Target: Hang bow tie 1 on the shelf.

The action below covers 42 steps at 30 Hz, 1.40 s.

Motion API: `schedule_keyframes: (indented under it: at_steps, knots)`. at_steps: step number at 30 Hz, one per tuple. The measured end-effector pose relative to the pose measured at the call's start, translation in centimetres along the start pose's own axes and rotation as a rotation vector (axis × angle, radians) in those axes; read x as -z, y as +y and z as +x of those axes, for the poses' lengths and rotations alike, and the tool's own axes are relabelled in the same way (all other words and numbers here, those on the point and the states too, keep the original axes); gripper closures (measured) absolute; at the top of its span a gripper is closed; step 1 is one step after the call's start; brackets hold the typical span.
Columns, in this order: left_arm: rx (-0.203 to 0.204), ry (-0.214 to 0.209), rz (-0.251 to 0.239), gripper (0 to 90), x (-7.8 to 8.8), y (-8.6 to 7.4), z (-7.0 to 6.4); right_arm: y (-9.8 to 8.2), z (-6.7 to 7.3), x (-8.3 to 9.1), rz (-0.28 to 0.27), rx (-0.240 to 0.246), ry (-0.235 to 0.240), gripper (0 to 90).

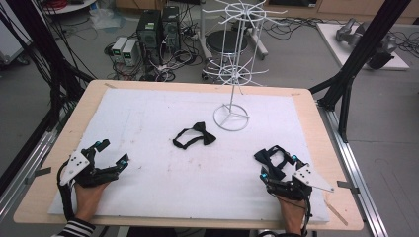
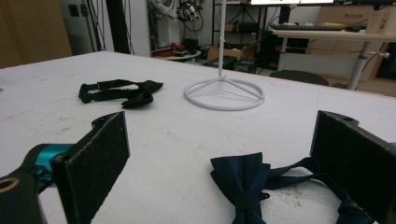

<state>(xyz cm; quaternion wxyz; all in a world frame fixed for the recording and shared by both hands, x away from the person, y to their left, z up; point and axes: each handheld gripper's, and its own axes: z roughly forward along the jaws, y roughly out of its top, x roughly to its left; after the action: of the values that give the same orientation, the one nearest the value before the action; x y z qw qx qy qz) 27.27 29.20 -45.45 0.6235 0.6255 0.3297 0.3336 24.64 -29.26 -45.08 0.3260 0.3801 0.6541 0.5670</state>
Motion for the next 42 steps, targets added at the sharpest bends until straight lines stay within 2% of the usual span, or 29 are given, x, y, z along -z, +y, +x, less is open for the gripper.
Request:
schedule_keyframes:
  at_steps: [5, 10, 12, 14, 16, 17, 18, 21, 26, 28, 29, 34, 35, 38, 40, 41, 42]
  knots:
    - [0.000, 0.002, 0.001, 12.6, 0.0, 0.0, 0.0, 0.2, 0.1, -0.2, 0.015, 0.005, 0.006, 3.9]
    - [0.001, 0.002, 0.000, 12.6, 0.0, 0.0, 0.0, 1.4, 0.1, 0.0, 0.030, 0.015, 0.007, 3.9]
    - [0.001, 0.002, 0.000, 12.6, 0.0, 0.0, 0.0, 2.4, 0.1, 0.0, 0.066, 0.031, 0.011, 3.9]
    - [0.001, 0.001, 0.000, 12.6, 0.0, 0.0, 0.0, 2.9, 0.1, -0.1, 0.099, 0.028, 0.008, 3.9]
    - [0.001, 0.001, 0.000, 12.6, 0.0, 0.0, 0.0, 3.1, 0.1, -0.2, 0.108, 0.027, 0.009, 3.9]
    - [0.001, 0.002, 0.000, 12.6, 0.0, 0.0, 0.0, 3.3, 0.1, -0.2, 0.117, 0.032, 0.016, 3.9]
    - [0.001, 0.002, -0.001, 12.6, 0.0, 0.0, 0.0, 3.7, 0.0, -0.6, 0.151, 0.037, 0.033, 3.9]
    - [0.001, 0.002, 0.000, 12.6, 0.0, 0.0, 0.0, 4.1, -0.2, -0.9, 0.182, 0.050, 0.043, 3.9]
    - [0.005, 0.002, -0.004, 12.6, 0.0, 0.0, 0.0, 5.4, -0.8, -1.7, 0.274, 0.045, 0.061, 3.9]
    - [0.005, 0.002, -0.004, 12.6, 0.0, 0.0, 0.0, 5.5, -1.0, -1.8, 0.287, 0.048, 0.065, 3.9]
    - [0.005, 0.002, -0.004, 12.6, 0.0, 0.0, 0.0, 5.8, -1.2, -2.0, 0.309, 0.043, 0.059, 3.9]
    - [0.005, 0.002, -0.004, 12.6, 0.0, 0.0, 0.0, 6.2, -1.8, -2.3, 0.335, 0.027, 0.067, 3.9]
    - [0.005, 0.002, -0.004, 12.5, 0.0, 0.0, 0.0, 6.4, -2.1, -2.5, 0.362, 0.042, 0.065, 3.9]
    - [0.005, 0.002, -0.004, 12.6, 0.0, 0.0, 0.0, 6.9, -2.5, -2.6, 0.393, 0.054, 0.064, 4.5]
    - [0.005, 0.003, -0.004, 12.5, 0.0, 0.0, 0.0, 7.0, -2.7, -2.7, 0.406, 0.048, 0.068, 4.5]
    - [0.005, 0.003, -0.004, 12.6, 0.0, 0.0, 0.0, 7.3, -3.0, -2.8, 0.443, 0.046, 0.086, 4.6]
    - [0.005, 0.004, -0.005, 12.6, 0.0, 0.0, 0.0, 7.3, -3.0, -2.8, 0.443, 0.046, 0.086, 4.6]
